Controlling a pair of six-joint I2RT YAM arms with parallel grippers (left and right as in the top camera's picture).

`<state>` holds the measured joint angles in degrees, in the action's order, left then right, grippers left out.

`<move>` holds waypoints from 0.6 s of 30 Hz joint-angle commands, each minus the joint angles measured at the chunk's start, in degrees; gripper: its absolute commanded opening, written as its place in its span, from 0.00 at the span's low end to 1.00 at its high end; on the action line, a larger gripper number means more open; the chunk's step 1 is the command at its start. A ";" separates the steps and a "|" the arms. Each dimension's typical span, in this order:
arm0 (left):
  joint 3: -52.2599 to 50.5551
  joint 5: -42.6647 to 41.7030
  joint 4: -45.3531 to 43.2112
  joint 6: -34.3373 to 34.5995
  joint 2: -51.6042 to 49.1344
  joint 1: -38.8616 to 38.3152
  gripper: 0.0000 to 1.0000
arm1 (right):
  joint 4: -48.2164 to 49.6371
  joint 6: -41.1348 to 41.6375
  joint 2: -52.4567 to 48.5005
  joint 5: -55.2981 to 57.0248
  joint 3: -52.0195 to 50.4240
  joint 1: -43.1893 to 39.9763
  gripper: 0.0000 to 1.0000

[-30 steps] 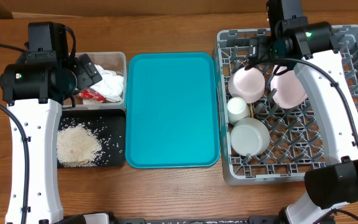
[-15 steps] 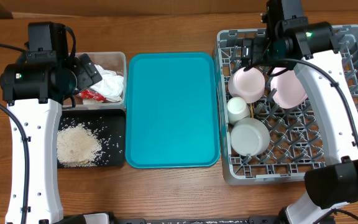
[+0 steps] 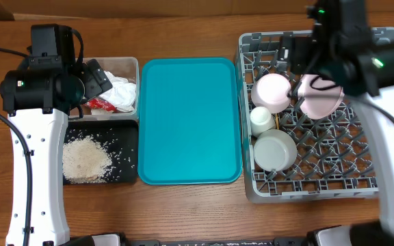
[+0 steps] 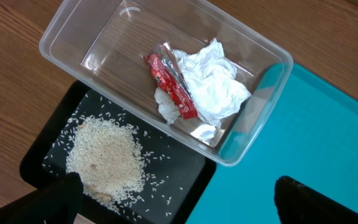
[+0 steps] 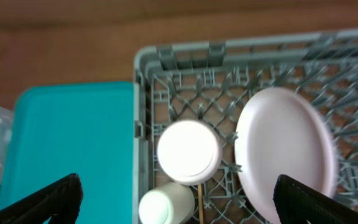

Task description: Sort waste into correct bins and load items into the dishwasher

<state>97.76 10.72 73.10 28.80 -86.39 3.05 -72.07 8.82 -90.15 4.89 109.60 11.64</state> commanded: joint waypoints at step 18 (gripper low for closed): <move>0.24 -0.07 -0.02 0.15 -0.17 -0.07 1.00 | -3.15 0.15 44.68 -1.18 -0.74 -0.13 1.00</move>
<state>97.76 10.72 73.08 28.80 -86.39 3.05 -75.31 8.80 -50.37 4.71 110.26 11.66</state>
